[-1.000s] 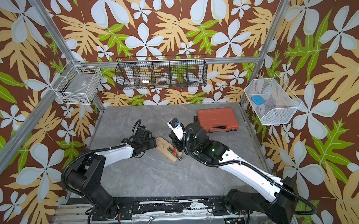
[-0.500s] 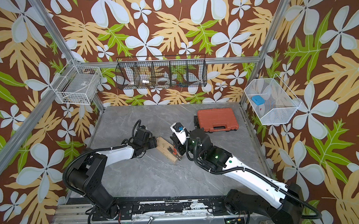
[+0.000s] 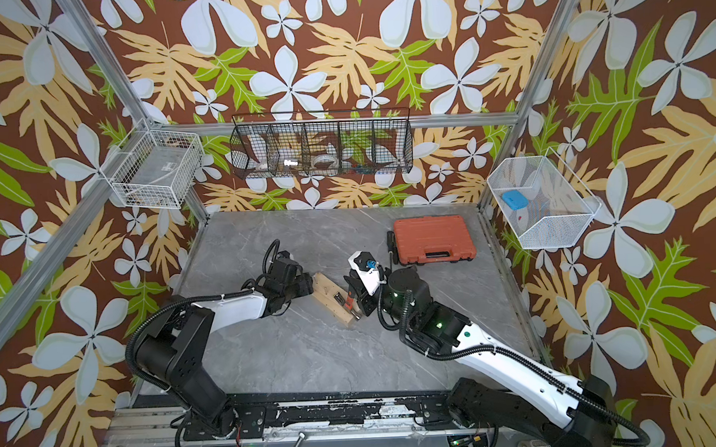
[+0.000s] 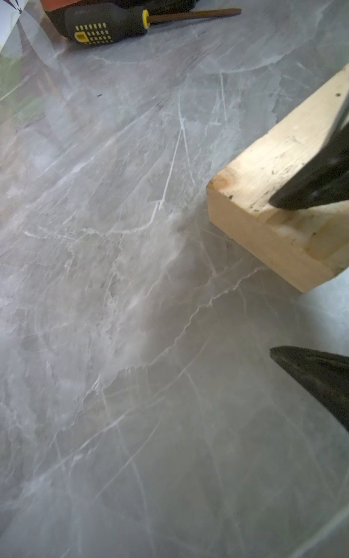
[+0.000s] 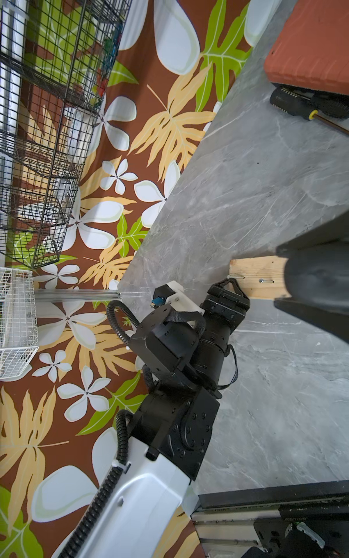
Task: Use a claw hammer to pull out a nail
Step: Remove the nail from the mounting plate.
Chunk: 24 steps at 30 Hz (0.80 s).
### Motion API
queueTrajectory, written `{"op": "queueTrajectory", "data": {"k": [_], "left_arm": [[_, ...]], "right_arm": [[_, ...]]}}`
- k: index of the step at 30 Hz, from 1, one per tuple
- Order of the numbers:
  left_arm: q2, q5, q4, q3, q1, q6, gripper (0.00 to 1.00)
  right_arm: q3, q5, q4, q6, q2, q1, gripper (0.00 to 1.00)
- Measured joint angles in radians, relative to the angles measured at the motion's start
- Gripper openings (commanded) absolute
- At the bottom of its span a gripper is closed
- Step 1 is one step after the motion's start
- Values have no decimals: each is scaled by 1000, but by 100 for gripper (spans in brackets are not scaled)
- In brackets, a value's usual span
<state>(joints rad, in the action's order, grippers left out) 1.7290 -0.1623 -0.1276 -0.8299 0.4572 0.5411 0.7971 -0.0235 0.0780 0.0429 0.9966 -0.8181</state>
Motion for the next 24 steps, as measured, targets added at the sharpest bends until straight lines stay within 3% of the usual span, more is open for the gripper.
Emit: {"op": "queueTrajectory", "data": {"k": [24], "left_arm": [[13, 40, -76, 27, -14, 5, 73]], "right_arm": [[-87, 60, 72, 5, -68, -41, 0]]}}
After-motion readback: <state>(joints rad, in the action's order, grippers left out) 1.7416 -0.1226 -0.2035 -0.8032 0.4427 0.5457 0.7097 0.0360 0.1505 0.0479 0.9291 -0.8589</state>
